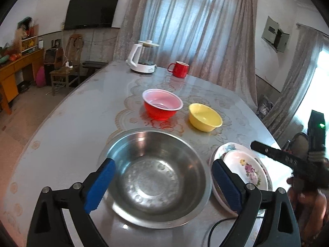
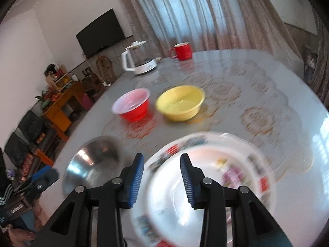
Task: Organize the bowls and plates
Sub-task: 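Reach both grippers to the yellow plastic bowl rim and close them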
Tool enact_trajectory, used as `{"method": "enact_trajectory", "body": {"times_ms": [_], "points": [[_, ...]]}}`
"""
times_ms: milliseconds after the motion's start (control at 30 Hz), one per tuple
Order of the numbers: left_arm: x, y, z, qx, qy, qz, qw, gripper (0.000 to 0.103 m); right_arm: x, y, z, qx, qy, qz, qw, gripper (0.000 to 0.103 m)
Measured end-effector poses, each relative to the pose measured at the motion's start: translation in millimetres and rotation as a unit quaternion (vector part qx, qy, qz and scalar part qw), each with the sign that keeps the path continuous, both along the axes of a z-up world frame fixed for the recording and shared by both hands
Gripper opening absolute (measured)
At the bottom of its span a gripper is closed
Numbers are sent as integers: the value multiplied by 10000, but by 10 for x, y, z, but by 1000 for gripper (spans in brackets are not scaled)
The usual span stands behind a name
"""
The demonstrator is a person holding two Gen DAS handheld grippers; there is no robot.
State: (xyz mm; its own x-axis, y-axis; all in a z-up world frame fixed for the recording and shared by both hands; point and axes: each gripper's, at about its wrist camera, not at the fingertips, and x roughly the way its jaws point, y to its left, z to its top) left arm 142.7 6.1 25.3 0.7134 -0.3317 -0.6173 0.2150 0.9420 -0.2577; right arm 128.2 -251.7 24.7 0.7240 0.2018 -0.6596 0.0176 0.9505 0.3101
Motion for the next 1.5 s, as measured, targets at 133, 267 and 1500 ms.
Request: {"method": "enact_trajectory", "body": {"times_ms": [133, 267, 1500], "points": [[48, -95, -11, -52, 88, -73, 9999, 97, 169, -271, 12, -129, 44, -165, 9998, 37], [161, -205, -13, -103, 302, -199, 9993, 97, 484, -536, -24, -236, 273, -273, 9990, 37], [1467, -1308, 107, 649, 697, -1053, 9899, 95, 2012, -745, -811, 412, 1829, 215, 9820, 13]]}}
